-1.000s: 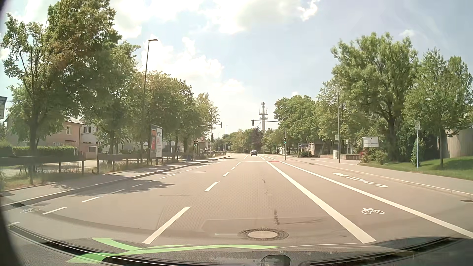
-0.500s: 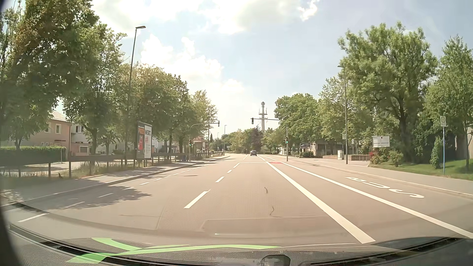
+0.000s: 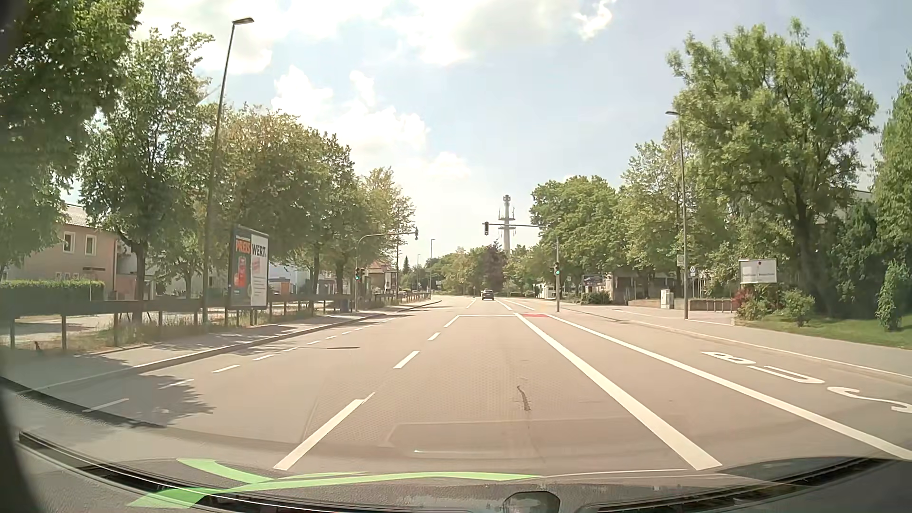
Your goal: Follow the waypoints while adhering to traffic rules and regulations
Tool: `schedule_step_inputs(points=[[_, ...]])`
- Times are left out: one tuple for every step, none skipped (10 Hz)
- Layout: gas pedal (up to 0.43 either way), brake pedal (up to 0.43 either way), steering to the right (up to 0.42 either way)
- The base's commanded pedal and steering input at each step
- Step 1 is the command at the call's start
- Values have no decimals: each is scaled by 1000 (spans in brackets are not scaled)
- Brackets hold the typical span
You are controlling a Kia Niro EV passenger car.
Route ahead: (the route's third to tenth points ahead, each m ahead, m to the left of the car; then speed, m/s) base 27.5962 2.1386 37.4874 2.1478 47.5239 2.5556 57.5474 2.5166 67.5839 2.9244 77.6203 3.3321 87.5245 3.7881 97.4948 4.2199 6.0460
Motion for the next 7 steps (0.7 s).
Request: schedule_step_inputs(points=[[157,0,-1],[157,0,-1],[157,0,-1],[157,0,0],[169,0,0],[169,0,-1],[169,0,-1]])
